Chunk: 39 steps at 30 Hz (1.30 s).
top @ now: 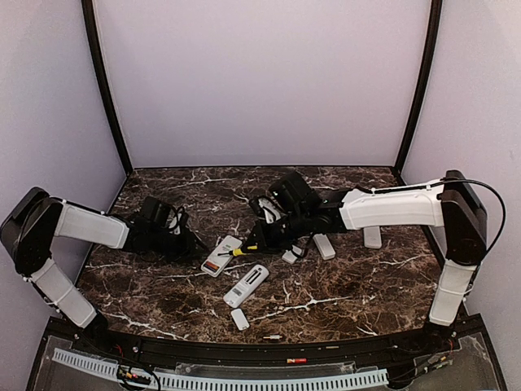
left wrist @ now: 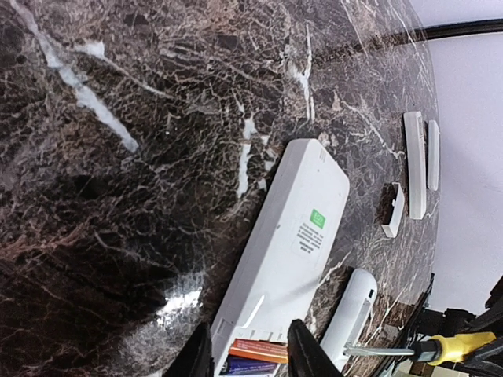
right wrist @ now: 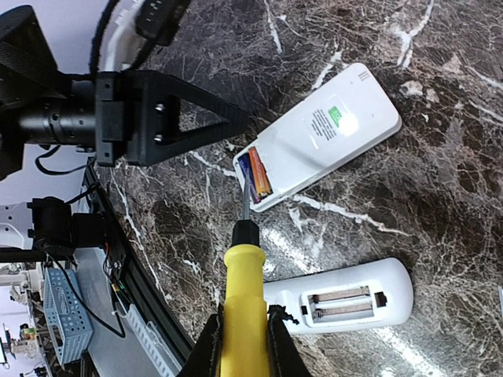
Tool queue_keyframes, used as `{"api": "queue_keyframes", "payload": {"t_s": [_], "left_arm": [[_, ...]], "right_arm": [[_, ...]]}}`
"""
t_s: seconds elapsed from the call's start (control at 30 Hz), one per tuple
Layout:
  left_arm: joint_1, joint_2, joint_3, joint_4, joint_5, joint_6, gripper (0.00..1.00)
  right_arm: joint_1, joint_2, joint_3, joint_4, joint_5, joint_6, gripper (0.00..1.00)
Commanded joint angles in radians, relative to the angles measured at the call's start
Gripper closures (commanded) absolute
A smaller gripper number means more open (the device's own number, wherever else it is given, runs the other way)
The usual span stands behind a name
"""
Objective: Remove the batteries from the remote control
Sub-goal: Remove the battery from the remote control without the battery cover.
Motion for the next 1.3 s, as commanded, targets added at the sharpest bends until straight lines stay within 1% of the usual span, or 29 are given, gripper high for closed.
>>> {"api": "queue_keyframes", "payload": {"t_s": [0.0, 0.23, 0.87, 1.27], "left_arm": [[-0.004, -0.07, 0.018, -0.07, -0.037, 0.054, 0.67], [-0.004, -0.051, 0.019, -0.06, -0.004, 0.052, 0.66], [-0.004, 0.063, 0.076, -0.022, 0.067, 0.071, 0.63], [-0.003, 0.109, 0.086, 0.006, 0.101, 0.064, 0.69]], "right_arm": [[0.006, 0.002, 0.028, -0.052, 0.026, -0.042, 1.0], [0.009, 0.021, 0.042, -0.06, 0.02, -0.058, 1.0], [0.01, 0.104, 0.089, -0.086, -0.005, -0.1, 1.0], [0.009, 0.157, 0.111, -0.073, -0.064, -0.094, 1.0]]}}
